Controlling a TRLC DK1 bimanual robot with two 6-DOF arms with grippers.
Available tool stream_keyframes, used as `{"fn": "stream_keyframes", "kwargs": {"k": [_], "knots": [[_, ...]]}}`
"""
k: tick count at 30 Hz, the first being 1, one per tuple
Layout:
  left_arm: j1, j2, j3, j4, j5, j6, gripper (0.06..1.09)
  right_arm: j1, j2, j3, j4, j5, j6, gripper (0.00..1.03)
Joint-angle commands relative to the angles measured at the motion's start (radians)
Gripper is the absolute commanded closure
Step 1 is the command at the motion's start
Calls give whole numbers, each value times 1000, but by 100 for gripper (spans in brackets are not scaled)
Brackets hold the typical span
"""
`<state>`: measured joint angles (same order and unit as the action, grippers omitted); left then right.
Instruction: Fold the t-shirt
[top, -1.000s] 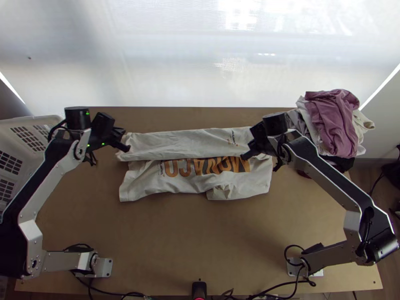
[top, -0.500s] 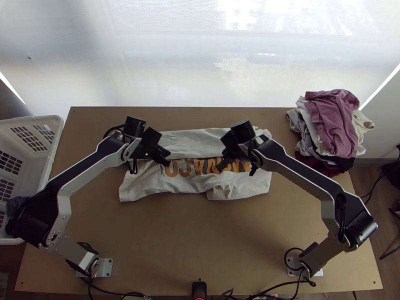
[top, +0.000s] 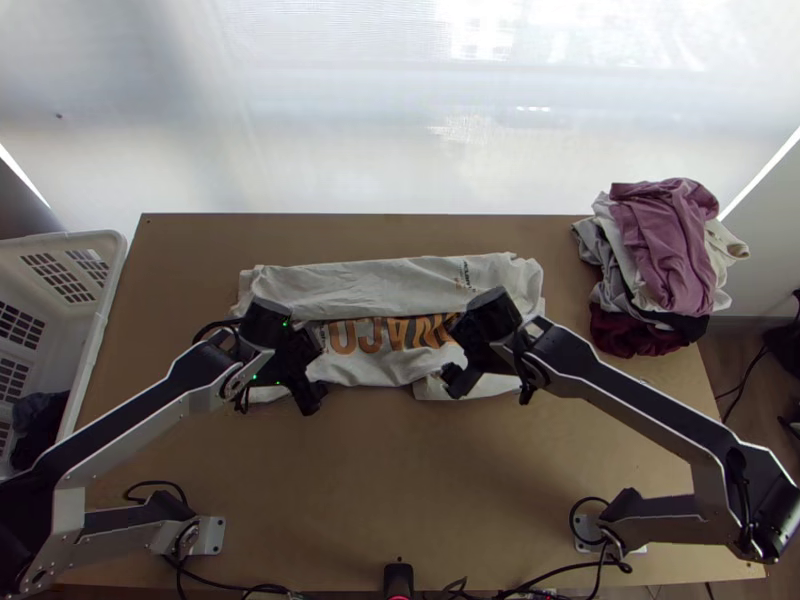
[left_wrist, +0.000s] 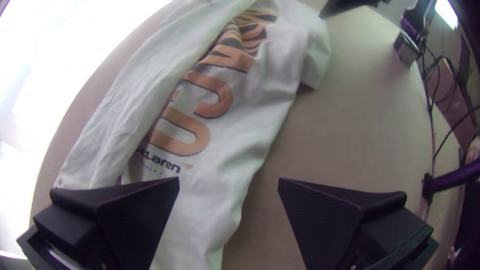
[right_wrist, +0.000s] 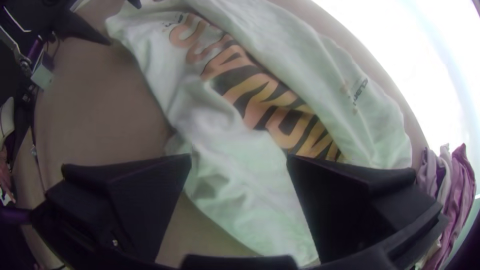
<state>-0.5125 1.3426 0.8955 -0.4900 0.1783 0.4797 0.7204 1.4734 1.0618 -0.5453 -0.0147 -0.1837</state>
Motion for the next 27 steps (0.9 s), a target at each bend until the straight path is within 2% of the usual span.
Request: {"fn": "stream_keyframes", "kwargs": {"k": [1,5,10,18,24,27], "knots": [[-4,-151,-194,84,-143,215,11,30,-154,-141,-47,28,-33,8],[-11,-214,-253,110,-169,224,11,31,-211,-215,-62,53,-68,6],[-37,-275,-409,281,-270,329,11,45,-263,-296,-67,88,-132,6],[2,-258,-524,484,-278,415,11,123,-248,-390,5,200,-195,6],[43,-241,-543,531,-278,441,11,125,-209,-448,108,234,-229,6],[80,-218,-566,634,-278,464,11,125,-191,-471,171,262,-246,6]]}}
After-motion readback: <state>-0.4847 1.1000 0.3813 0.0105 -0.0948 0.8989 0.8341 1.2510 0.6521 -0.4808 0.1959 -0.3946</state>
